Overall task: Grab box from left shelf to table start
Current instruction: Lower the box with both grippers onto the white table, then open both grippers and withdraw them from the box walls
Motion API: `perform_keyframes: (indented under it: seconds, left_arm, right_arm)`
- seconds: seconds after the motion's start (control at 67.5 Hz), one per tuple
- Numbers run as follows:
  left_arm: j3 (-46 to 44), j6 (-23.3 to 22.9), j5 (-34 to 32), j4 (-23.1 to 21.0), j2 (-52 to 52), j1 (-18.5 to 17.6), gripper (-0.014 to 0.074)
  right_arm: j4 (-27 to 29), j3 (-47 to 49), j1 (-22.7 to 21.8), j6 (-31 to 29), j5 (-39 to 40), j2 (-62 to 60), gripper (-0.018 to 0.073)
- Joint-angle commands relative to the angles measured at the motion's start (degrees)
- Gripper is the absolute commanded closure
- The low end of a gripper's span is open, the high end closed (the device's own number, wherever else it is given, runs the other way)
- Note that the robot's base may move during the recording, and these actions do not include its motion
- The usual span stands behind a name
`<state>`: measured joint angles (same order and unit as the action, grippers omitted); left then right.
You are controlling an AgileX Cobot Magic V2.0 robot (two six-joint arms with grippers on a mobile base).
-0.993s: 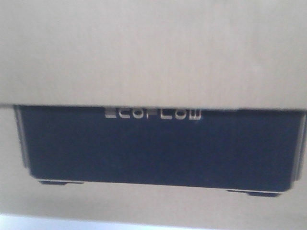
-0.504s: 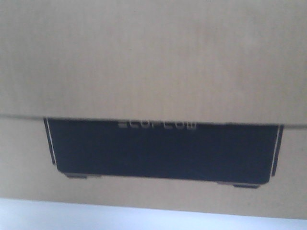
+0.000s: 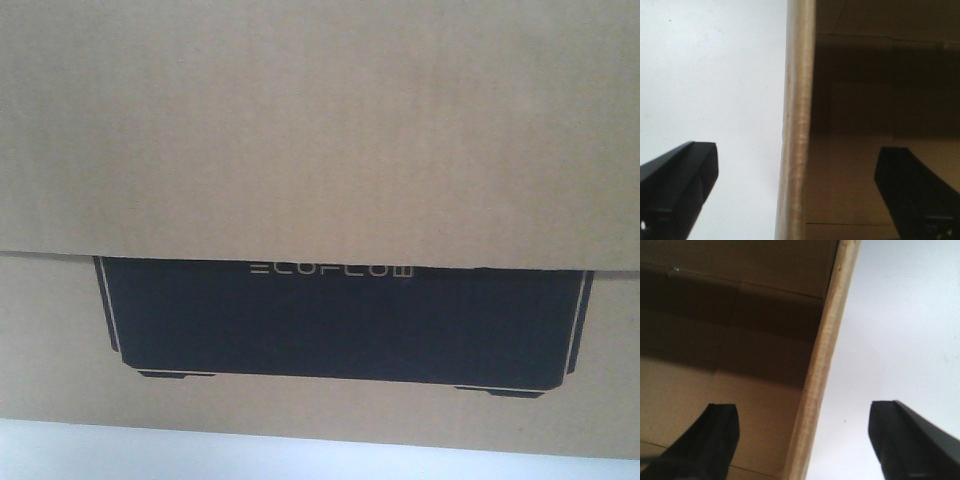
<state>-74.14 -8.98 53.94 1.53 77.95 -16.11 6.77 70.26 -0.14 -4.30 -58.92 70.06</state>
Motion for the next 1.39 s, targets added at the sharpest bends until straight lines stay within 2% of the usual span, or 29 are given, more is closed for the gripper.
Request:
perform_keyframes:
  seconds: [0.0,0.178,0.296,0.415,0.578,0.608,0.652,0.889,1.038,1.201,1.379]
  left_arm:
    - [-4.1,-0.3,-1.0,0.5,-3.2,-0.2,0.0057]
    - [-6.6,-0.3,-0.2,0.8,-8.8,-0.2,0.0071]
    - [-6.3,-0.3,-0.1,2.2,-14.3,-0.2,0.0179]
    - [-3.1,-0.3,-0.7,5.1,-20.2,-0.2,0.0354]
    - [6.2,-0.3,-3.9,6.2,-29.9,-0.2,0.0601]
    - [8.1,-0.3,-4.7,6.2,-31.7,-0.2,0.0648]
    - [11.1,-0.3,-6.5,6.2,-35.0,-0.2,0.07]
    - [29.1,-0.3,-17.8,7.4,-50.3,-0.2,0.0696]
    - [38.6,-0.3,-22.5,7.4,-57.7,-0.2,0.0696]
    - [44.9,-0.3,-25.7,7.3,-63.4,-0.2,0.0696]
    - [46.5,-0.3,-25.8,7.4,-64.8,-0.2,0.0696]
  right_arm:
    - [-0.3,2.2,0.0,0.1,4.3,-4.5,-0.0066]
    - [-0.3,2.2,0.0,0.1,6.4,-11.9,-0.0064]
    - [-0.3,1.9,0.0,0.1,7.4,-17.1,-0.0027]
    - [-0.4,0.0,0.0,0.1,8.6,-22.0,0.0144]
    - [-0.4,-7.1,0.0,0.1,10.7,-29.9,0.0474]
    - [-0.4,-8.7,0.0,0.1,11.1,-31.3,0.0516]
    - [-0.4,-11.2,0.0,0.1,12.1,-33.6,0.0506]
    - [-0.4,-27.4,0.0,0.1,18.8,-45.6,0.0502]
    - [-0.4,-35.9,0.0,0.1,22.9,-53.0,0.0502]
    - [-0.5,-41.9,0.0,0.0,27.1,-60.7,0.0502]
    - [-0.5,-45.4,0.0,-0.3,33.1,-67.7,0.0502]
